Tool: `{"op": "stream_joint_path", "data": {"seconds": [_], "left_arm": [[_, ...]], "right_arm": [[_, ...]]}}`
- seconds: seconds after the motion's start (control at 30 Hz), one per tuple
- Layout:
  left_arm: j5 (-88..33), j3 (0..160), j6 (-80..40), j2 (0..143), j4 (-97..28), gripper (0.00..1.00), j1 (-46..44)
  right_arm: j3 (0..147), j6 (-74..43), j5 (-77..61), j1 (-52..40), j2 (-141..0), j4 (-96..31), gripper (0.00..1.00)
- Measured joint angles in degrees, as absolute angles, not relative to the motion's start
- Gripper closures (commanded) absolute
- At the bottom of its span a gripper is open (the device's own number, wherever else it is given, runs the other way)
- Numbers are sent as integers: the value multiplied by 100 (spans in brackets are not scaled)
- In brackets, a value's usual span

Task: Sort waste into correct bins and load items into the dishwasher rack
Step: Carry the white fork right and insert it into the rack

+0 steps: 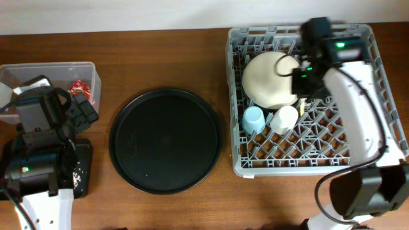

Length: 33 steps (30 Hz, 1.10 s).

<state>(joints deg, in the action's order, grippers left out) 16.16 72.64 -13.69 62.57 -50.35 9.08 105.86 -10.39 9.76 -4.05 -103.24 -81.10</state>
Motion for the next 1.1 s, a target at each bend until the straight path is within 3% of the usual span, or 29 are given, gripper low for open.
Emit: {"op": "stream_joint_path", "data": {"seconds": [0.2,0.53,0.77,0.87,0.93,1.03,1.1], "left_arm": [[1616,7264,-1369,6257,-5035,1,908],[1616,7264,-1369,6257,-5035,1,908],[1616,7264,-1369,6257,-5035,1,908],[1616,7264,-1369,6257,-5035,1,908],[1616,7264,-1369,6257,-5035,1,908],[1616,7264,-1369,6257,-5035,1,908],[1616,7264,-1369,6257,-5035,1,908]], "right_arm": [[10586,-390,1028,561,-10324,-7793,74],[10584,738,832,602,-10873,-7741,74],[10335,926,832,613,-11428,-7531,74],[10138,943,858,615,-11509,-7321,64],[10134,950,897,624,-11509,-7297,49],[10134,926,895,718,-11509,-7301,34],[10134,934,845,843,-11509,-7317,29]]}}
